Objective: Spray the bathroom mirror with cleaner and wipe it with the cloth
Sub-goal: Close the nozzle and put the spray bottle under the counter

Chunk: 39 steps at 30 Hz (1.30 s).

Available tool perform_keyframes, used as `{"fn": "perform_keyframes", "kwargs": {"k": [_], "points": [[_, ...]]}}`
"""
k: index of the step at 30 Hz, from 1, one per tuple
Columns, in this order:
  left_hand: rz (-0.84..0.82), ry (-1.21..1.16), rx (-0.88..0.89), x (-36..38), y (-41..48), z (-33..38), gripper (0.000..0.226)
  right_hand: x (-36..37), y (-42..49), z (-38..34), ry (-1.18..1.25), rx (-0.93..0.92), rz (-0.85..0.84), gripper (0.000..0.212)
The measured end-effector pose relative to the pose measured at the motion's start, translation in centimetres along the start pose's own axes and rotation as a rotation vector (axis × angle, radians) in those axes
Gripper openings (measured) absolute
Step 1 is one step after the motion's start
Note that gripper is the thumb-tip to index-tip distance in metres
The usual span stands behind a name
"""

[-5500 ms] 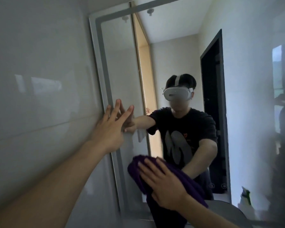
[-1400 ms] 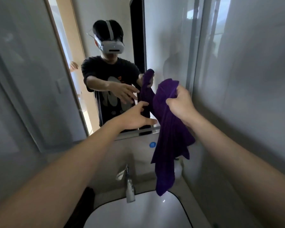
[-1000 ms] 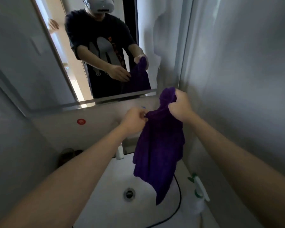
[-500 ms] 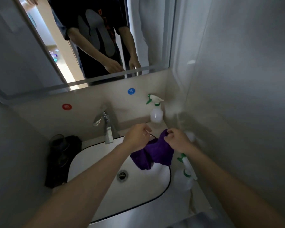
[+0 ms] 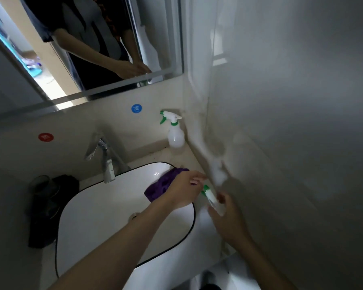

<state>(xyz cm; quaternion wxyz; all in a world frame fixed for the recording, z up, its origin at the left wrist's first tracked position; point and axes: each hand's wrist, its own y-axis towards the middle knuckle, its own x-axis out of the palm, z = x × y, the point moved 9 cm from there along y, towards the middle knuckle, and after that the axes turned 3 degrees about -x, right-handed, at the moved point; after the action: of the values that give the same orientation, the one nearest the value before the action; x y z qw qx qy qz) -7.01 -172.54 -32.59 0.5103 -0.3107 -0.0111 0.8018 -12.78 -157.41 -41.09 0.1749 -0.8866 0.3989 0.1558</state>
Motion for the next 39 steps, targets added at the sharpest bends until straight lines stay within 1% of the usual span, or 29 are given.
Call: {"fn": "perform_keyframes", "kwargs": {"k": [2,5,7,8,9,10,12,13,16,18,21,24,25,28,33,35,37,39], "points": [[-0.055,0.0,-0.009,1.2,0.1,-0.3,0.033,0.1,-0.6,-0.9,-0.069,-0.097,0.023,0.019],[-0.041,-0.059,-0.039,1.5,-0.1,-1.2,0.024,-0.7,-0.6,-1.9,-0.209,-0.214,0.058,0.017],[-0.016,-0.108,-0.056,1.3,-0.5,-1.7,0.019,-1.0,-0.3,-1.9,-0.234,-0.214,0.011,0.017],[-0.011,-0.141,-0.059,1.2,-0.8,-1.7,0.018,-1.3,-0.2,-1.8,-0.217,-0.197,-0.013,0.021],[-0.004,-0.182,-0.061,1.0,-1.2,-1.5,0.017,-1.6,-0.2,-2.1,-0.187,-0.191,-0.025,0.023],[0.009,-0.233,-0.062,0.7,-1.5,-1.1,0.016,-2.1,-0.2,-2.7,-0.138,-0.189,-0.025,0.02],[0.033,-0.394,-0.071,-0.1,-2.3,-0.1,0.017,-3.5,-0.3,-4.6,0.007,-0.196,-0.001,0.008],[0.039,-0.493,-0.066,-0.6,-2.8,0.6,0.017,-4.1,-0.4,-5.9,0.088,-0.208,0.013,0.006],[0.054,-0.752,-0.015,-2.7,-4.2,2.6,0.016,-5.1,-0.7,-9.8,0.317,-0.268,0.012,0.005],[0.082,-0.824,0.037,-4.2,-5.4,3.6,0.016,-4.9,-1.0,-12.2,0.427,-0.307,0.005,0.011],[0.162,-0.842,0.095,-6.5,-7.6,4.1,0.021,-3.6,-0.9,-14.8,0.55,-0.343,-0.016,0.012],[0.254,-0.798,0.124,-8.8,-9.9,3.2,0.04,-1.1,-1.2,-17.0,0.582,-0.408,-0.075,0.022],[0.3,-0.788,0.121,-9.6,-10.7,2.6,0.042,0.0,-1.5,-17.6,0.575,-0.425,-0.092,0.026],[0.463,-0.781,0.08,-12.0,-13.0,0.5,0.039,3.4,-2.2,-18.8,0.556,-0.429,-0.145,0.031],[0.731,-0.751,-0.04,-14.8,-16.4,-3.7,0.036,9.1,-3.3,-20.0,0.579,-0.369,-0.239,0.025],[0.799,-0.759,-0.067,-15.4,-17.6,-5.1,0.045,11.0,-3.8,-20.1,0.57,-0.364,-0.272,0.026],[0.823,-0.769,-0.064,-15.6,-18.3,-6.0,0.058,12.5,-4.3,-19.8,0.557,-0.354,-0.298,0.026],[0.867,-0.752,-0.069,-15.6,-18.9,-7.2,0.066,13.7,-4.7,-19.1,0.524,-0.36,-0.311,0.024]]}}
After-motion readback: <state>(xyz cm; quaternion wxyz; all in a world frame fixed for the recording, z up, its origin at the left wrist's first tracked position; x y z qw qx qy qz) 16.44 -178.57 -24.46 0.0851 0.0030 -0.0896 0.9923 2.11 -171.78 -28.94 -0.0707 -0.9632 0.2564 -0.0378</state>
